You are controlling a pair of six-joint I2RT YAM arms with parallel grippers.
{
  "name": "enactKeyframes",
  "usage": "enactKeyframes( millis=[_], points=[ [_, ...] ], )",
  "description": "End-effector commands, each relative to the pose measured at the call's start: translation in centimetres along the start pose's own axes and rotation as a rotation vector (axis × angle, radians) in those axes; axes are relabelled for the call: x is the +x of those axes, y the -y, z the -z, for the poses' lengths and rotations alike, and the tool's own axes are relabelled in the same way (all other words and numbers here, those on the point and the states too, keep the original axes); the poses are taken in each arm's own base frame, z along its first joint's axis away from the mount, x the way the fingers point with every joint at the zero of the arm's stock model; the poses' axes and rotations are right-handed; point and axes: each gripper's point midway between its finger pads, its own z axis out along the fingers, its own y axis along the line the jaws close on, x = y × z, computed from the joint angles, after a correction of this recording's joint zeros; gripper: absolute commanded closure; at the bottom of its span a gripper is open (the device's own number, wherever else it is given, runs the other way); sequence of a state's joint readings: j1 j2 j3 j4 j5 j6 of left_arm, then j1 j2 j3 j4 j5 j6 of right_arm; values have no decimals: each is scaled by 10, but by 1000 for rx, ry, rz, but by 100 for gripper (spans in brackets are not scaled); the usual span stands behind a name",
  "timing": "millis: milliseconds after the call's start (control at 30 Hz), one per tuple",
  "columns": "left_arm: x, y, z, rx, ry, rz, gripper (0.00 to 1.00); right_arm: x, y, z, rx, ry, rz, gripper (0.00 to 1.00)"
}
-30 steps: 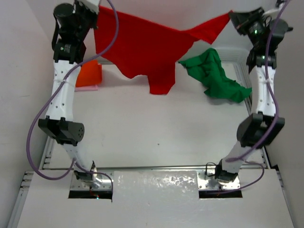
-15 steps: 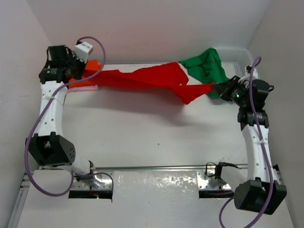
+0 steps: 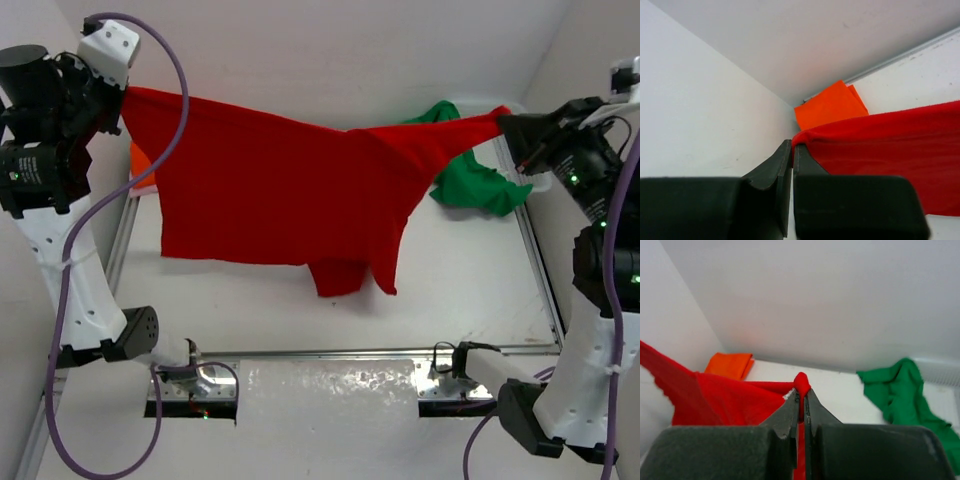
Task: Fold and stack the t-shirts
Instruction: Flatten out the tshirt
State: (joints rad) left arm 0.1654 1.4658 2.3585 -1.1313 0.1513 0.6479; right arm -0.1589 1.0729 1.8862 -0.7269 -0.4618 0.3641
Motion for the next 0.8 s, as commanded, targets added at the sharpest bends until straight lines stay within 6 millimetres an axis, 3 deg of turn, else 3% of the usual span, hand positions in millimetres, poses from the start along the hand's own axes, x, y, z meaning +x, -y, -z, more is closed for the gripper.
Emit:
enactKeyframes(
  millis=[0,133,200,233,267,300,333,367,400,433,467,500,533,567,600,633,667,700,767],
  points=[
    [14,-11,-10,-46,-64,23,100,3,26,-20,79,-50,32,100],
    [34,-4,-49,-9,-121,50,100,9,37,-68,2,-60,-25,100],
    [50,-3,-81,3,-167,64,100,23,44,-102,-69,-92,-79,100],
    [50,-5,-94,-3,-159,68,100,15,44,-118,-105,-54,-113,100],
    [60,-2,-118,12,-179,76,100,31,58,-147,-126,-84,-165,100],
    [63,-2,-133,14,-181,91,100,22,58,-161,-160,-57,-184,100],
    [52,-11,-144,-13,-135,97,100,12,56,-178,-221,-21,-238,100],
    [67,-8,-174,-8,-159,115,100,41,81,-220,-225,-69,-312,100],
    [66,-10,-188,-20,-143,143,100,11,77,-231,-272,5,-304,100],
    [56,-20,-203,-62,-83,157,100,-5,77,-247,-323,72,-370,100],
    [58,-25,-227,-85,-60,177,100,-11,86,-263,-342,118,-407,100],
    [53,-28,-241,-106,-24,221,100,1,109,-293,-346,163,-467,100],
    [22,-48,-243,-167,100,233,100,-20,126,-299,-333,292,-543,100],
    [23,-49,-263,-175,131,255,100,-17,141,-306,-293,326,-573,100],
    [11,-54,-266,-189,193,303,100,-12,154,-310,-249,347,-582,100],
    [-20,-65,-264,-208,322,307,100,-22,165,-308,-183,415,-531,100],
    [-36,-71,-259,-214,386,311,100,-29,165,-303,-158,444,-501,100],
    [-61,-77,-249,-230,481,315,100,-54,154,-287,-163,499,-442,100],
    [-97,-82,-224,-231,596,285,100,-85,147,-269,-129,566,-330,100]
  ],
)
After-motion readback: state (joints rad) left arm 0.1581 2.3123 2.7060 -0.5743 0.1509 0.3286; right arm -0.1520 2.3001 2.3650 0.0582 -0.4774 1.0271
